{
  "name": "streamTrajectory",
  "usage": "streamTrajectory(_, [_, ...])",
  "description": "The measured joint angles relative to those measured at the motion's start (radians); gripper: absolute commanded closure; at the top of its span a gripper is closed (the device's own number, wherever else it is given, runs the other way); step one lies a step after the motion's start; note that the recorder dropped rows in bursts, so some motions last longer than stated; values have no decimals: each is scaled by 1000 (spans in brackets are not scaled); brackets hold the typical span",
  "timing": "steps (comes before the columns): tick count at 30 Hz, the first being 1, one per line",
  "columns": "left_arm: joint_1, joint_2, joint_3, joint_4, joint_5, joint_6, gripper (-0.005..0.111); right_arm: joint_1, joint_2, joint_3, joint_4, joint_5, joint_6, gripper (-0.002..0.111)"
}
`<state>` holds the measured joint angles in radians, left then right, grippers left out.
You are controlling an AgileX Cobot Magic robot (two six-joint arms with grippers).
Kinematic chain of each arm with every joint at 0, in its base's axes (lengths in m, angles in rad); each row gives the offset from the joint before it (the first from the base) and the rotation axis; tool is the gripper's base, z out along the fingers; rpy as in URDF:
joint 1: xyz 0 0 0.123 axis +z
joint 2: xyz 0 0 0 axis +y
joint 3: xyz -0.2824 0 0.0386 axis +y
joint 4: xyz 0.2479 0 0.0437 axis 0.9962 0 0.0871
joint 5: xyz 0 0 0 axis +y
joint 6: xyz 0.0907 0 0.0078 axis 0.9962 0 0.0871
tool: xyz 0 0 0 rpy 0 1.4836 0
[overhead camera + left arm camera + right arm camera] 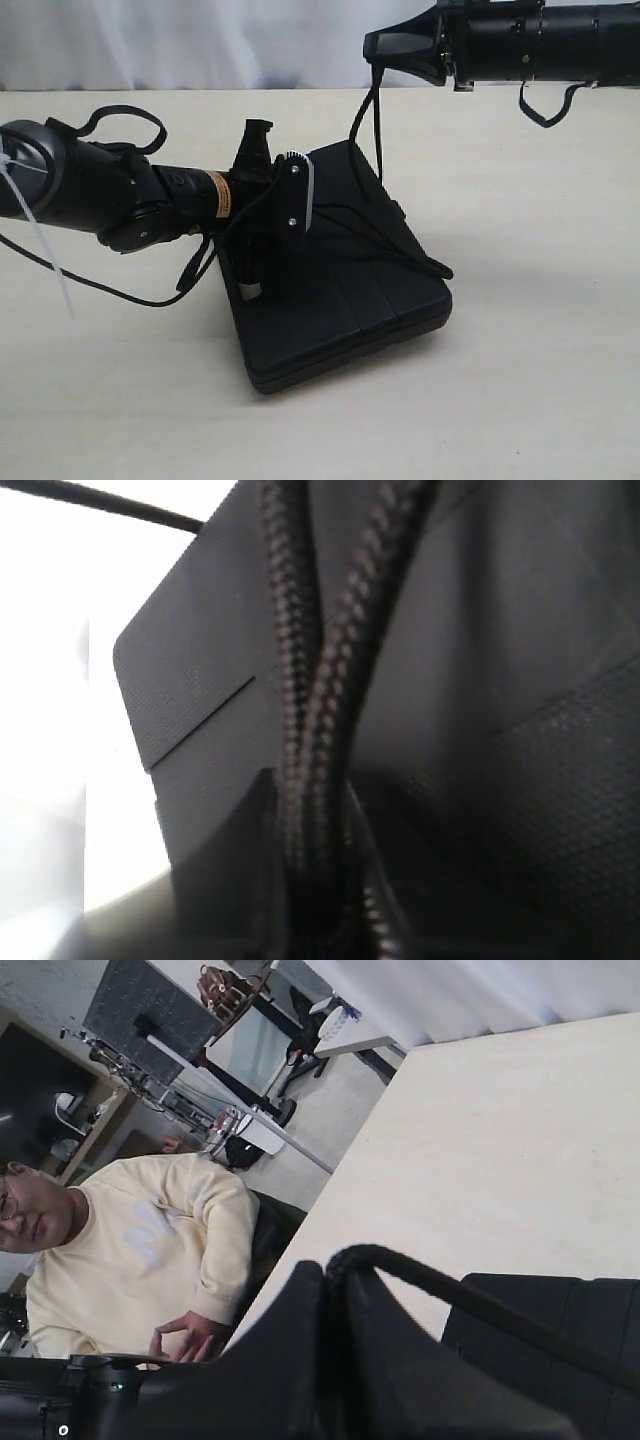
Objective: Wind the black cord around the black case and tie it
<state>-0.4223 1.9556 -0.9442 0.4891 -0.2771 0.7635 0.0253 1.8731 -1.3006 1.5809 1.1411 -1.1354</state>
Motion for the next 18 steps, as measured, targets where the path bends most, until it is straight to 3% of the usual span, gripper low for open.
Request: streamTrajectory(18, [0, 6, 0, 0, -29, -8, 107, 0, 0, 0, 11, 10, 146, 104])
